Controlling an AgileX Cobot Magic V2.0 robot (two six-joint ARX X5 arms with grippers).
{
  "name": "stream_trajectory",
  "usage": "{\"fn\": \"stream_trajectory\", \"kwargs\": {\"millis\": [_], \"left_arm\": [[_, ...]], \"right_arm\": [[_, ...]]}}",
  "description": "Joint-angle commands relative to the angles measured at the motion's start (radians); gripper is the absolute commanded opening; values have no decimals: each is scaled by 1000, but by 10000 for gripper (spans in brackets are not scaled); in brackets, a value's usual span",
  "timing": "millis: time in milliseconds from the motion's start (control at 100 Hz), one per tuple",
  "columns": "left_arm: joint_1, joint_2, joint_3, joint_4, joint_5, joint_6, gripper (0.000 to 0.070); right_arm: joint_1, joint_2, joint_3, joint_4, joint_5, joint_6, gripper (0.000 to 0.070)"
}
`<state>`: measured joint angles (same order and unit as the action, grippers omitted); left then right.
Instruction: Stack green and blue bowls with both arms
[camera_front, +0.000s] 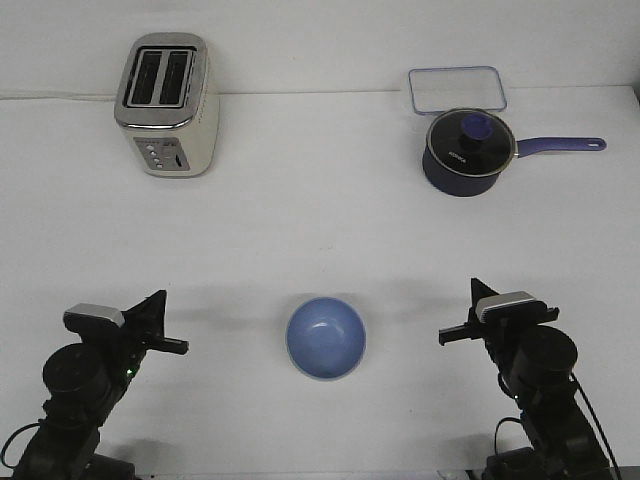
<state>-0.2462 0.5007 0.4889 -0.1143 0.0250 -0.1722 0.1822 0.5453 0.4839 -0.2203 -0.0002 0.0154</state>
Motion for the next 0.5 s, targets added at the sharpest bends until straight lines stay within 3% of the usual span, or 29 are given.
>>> {"fn": "stream_trajectory", "kwargs": {"millis": [0, 220, 340, 490], "left_arm": [[-3, 0, 12, 12, -4, -1, 11], [-3, 0, 12, 11, -4, 3, 11], [5, -25, 10, 33, -19, 106, 12], [5, -109, -44, 94, -19, 133, 12]], "right_arm": [[2, 3, 11, 11, 1, 10, 3], [2, 3, 11, 11, 1, 10, 3], [2, 3, 11, 11, 1, 10, 3], [2, 3, 11, 11, 1, 10, 3]]}}
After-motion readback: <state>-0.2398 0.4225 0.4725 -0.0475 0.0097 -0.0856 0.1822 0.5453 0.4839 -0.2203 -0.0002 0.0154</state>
